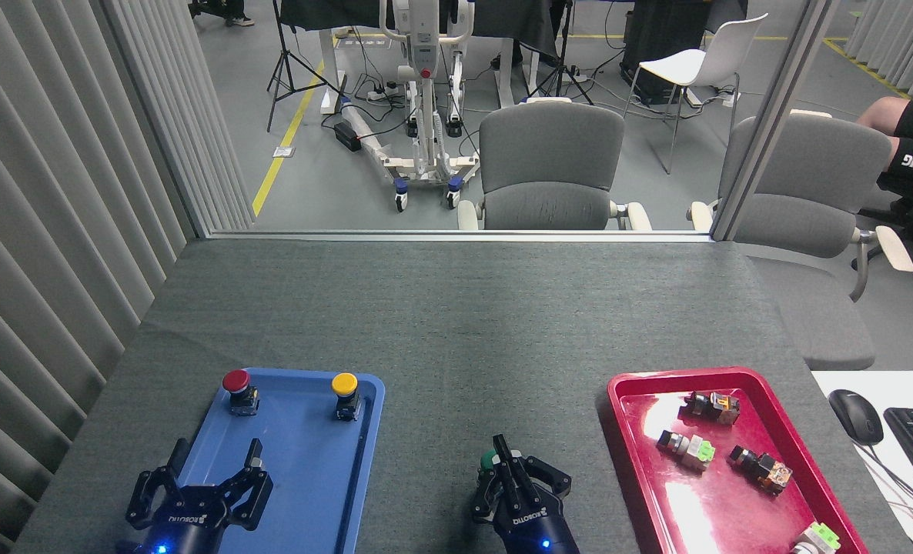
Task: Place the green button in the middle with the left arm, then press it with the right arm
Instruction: 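Move the right gripper over the green button, then press down on the green button with the right gripper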
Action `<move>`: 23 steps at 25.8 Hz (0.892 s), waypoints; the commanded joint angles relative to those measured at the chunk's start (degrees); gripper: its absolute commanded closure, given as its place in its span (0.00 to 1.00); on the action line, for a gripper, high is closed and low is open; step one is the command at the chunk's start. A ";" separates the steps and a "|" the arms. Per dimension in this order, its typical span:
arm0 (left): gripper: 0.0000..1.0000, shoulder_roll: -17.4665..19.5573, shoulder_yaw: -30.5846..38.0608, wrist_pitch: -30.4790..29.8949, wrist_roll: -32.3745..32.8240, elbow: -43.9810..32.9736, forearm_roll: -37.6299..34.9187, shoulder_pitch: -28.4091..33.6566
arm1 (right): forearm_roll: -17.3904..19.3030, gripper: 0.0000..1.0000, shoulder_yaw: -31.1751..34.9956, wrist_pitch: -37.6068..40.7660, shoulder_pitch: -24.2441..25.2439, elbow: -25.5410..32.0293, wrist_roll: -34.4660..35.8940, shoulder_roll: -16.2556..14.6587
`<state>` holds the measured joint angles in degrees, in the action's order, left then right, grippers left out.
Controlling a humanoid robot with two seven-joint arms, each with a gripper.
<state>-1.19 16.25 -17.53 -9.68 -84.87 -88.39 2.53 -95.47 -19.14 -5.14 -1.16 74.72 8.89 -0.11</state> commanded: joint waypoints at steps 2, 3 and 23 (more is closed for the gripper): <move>0.00 0.58 0.01 -0.23 0.19 0.67 1.21 0.11 | -0.15 0.85 -0.29 0.31 -0.07 -1.60 -0.10 0.02; 0.00 0.58 0.01 -0.32 0.19 0.67 1.21 0.11 | -0.06 0.84 -0.73 0.31 -0.07 -2.13 -0.10 0.11; 0.00 2.42 -0.17 -0.32 -0.08 0.40 3.67 0.11 | 1.34 0.15 -1.08 -1.97 -0.86 -4.50 3.33 0.90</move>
<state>1.29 16.08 -17.70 -9.74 -84.35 -84.77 2.79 -94.88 -20.25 -5.66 -1.95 69.05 9.97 0.31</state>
